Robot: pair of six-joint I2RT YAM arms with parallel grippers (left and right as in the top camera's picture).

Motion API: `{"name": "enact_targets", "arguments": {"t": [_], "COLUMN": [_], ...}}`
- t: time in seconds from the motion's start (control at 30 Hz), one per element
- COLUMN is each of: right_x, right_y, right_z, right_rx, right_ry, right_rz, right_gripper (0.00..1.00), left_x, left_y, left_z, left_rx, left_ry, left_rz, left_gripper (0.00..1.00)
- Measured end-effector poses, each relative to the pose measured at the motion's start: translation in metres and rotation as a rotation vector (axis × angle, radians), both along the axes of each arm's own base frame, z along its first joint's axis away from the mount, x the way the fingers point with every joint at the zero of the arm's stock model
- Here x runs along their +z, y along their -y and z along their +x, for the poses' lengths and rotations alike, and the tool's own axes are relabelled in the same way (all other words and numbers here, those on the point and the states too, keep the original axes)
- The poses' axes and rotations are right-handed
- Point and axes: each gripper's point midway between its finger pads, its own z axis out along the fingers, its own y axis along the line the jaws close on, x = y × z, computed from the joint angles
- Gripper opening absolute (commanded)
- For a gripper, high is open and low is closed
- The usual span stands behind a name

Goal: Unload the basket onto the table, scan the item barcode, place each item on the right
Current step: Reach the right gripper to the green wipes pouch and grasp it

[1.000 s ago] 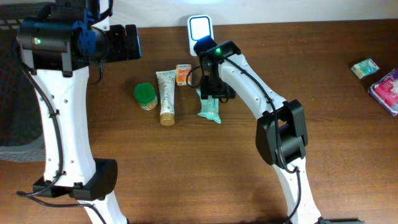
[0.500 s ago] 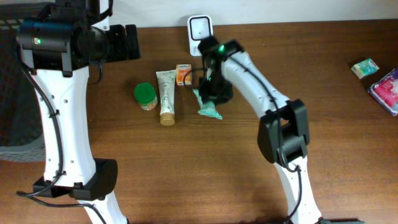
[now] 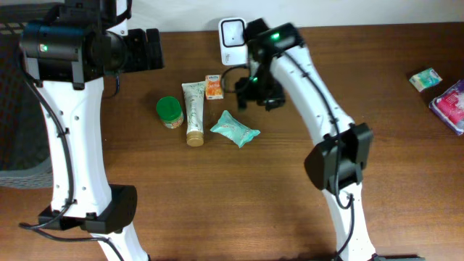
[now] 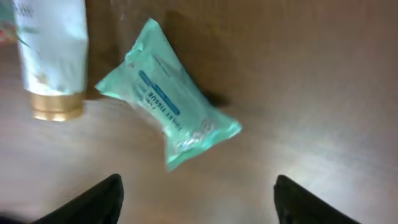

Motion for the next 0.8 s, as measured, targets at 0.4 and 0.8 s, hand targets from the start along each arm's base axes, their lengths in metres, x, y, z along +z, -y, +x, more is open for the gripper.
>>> {"name": "enact_targets", "arguments": {"t": [0.4, 0.8], "right_x": [-0.112, -0.024], "right_y": [-0.020, -0.031], "right_z": [-0.015, 0.044], "right_rx": [0.350, -0.086], "right_ry": [0.055, 0.203], "right_rz": [-0.143, -0.003], "right_gripper": [0.39, 0.15], "left_x": [0.000, 0.000], "left_y": [0.000, 0.000], "left_z": [0.000, 0.000], "left_rx": [0.000, 0.000], "left_ry": [0.000, 0.000], "left_rz": [0.000, 0.000], "left_gripper": [0.99, 0.99]}}
